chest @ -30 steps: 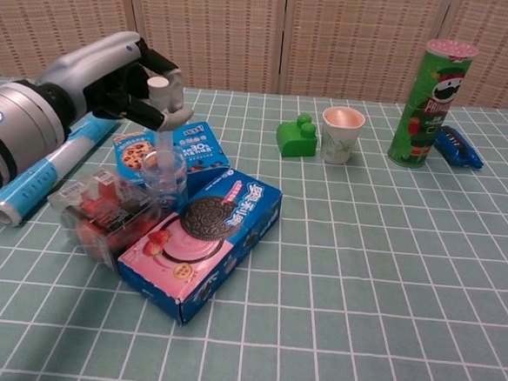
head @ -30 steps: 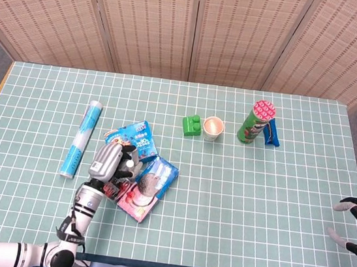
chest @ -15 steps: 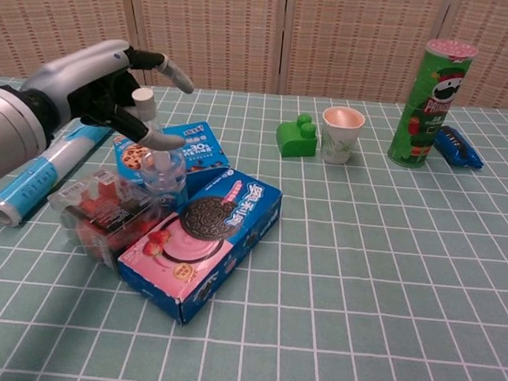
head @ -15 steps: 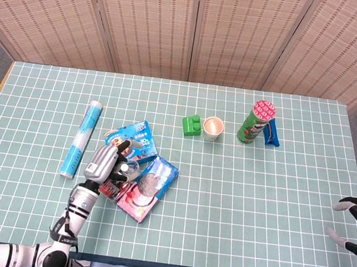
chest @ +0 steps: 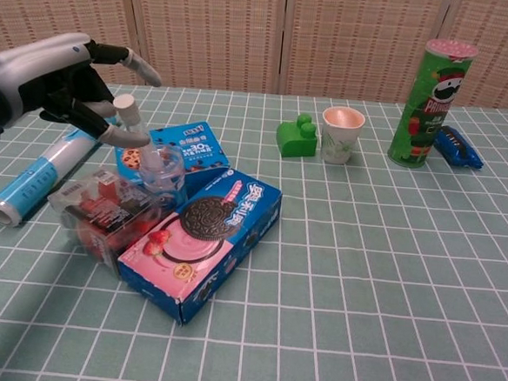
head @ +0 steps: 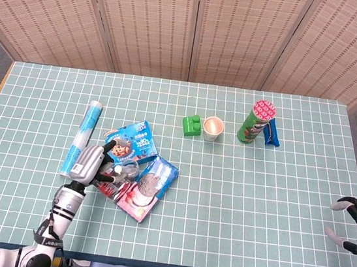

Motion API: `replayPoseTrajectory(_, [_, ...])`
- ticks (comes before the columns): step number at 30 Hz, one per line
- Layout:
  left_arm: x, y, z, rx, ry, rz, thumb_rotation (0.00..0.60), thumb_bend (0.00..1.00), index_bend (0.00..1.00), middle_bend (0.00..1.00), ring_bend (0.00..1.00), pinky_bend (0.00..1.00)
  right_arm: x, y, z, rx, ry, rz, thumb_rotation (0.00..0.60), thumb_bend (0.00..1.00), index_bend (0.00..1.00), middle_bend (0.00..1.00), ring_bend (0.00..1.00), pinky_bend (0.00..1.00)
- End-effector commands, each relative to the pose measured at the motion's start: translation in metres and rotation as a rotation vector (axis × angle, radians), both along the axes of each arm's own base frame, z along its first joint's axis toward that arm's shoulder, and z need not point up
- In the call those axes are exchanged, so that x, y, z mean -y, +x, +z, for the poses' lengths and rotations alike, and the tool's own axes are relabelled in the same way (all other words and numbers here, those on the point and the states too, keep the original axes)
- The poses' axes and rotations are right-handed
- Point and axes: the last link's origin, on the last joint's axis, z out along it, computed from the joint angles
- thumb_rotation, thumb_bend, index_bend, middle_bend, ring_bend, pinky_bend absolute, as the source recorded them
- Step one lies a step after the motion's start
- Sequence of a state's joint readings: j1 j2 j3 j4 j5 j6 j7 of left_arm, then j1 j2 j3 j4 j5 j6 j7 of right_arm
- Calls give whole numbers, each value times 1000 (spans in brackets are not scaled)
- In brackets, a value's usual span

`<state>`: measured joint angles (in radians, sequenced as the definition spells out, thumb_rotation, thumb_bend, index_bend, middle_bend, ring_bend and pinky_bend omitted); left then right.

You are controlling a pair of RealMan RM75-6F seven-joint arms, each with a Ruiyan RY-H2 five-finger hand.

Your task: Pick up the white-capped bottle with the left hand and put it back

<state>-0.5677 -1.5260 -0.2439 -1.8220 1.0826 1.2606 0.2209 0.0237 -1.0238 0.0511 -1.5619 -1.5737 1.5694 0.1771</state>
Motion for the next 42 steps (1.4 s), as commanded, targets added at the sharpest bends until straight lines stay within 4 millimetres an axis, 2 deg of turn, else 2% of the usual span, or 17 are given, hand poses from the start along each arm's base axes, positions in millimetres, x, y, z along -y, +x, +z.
replayPoseTrajectory(1, [7,-8,7,-21,0,10,600,60,328,1000,914,1000,0,0,-1,-3,2,-2,600,98,437,372,345,585])
replayPoseTrajectory(12, [32,-41,34,-126,45,42,600,60,320,1000,913,1000,2,0,-4,-23,-5,-19,600,98,437,372,345,585])
replayPoseTrajectory(19, [54,-78,58,-258,89,78,600,60,311,1000,913,1000,3,1,-8,-27,7,-24,600,99,437,372,345,585])
replayPoseTrajectory(25, [75,-115,87,-383,132,119,600,60,298,1000,912,1000,5,2,-15,-41,27,-33,600,98,437,372,345,585])
replayPoseTrajectory(29, [89,-130,100,-430,131,144,600,60,292,1000,906,1000,6,3,-21,-51,50,-37,600,98,437,372,345,585])
replayPoseTrajectory(37, [117,-161,108,-480,133,183,600,60,288,1000,902,1000,8,2,-25,-75,36,-60,600,99,437,372,345,585])
replayPoseTrajectory(42, [118,-164,105,-524,123,155,600,60,287,1000,902,1000,7,2,-23,-77,22,-60,600,99,437,372,345,585])
